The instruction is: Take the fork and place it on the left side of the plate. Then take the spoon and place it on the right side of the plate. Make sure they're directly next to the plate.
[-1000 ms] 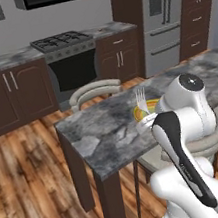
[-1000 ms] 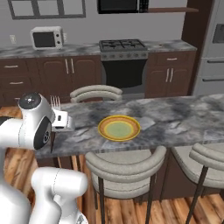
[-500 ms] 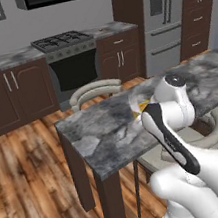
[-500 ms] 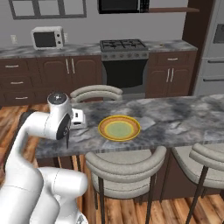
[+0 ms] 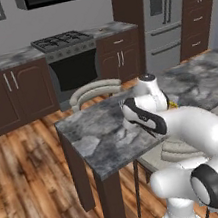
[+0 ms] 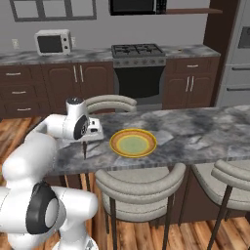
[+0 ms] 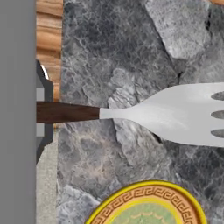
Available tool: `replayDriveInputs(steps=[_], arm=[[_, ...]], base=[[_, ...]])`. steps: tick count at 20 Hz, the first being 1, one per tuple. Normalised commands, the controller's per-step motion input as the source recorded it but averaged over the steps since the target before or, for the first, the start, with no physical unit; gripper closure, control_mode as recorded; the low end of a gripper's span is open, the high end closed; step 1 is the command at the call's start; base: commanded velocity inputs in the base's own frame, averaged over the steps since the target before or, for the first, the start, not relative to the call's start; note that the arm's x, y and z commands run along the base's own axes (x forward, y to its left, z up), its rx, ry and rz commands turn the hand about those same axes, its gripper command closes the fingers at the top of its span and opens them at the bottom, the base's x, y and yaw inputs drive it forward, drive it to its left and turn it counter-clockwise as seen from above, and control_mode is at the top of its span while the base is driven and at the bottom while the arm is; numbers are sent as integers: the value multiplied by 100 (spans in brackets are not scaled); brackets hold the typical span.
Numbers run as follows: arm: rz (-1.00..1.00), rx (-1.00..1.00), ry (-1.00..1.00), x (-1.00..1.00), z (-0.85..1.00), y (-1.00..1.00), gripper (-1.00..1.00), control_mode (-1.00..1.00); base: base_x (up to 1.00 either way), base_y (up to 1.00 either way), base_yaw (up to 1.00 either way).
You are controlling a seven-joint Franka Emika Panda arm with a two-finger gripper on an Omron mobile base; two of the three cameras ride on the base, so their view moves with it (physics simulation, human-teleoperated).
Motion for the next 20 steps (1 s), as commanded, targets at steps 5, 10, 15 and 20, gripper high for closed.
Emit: replayDriveInputs(steps=[5,10,15,20], arm=[[-1,-1,7,43,-29,4,100,-100],[0,-3,0,30,-44,0,100,-100],[0,-5,0,21,-49,0,100,-100],[-1,-6,0,22,-40,0,100,-100]], base=[[0,0,0],[0,0,0],[0,0,0],[0,0,0]])
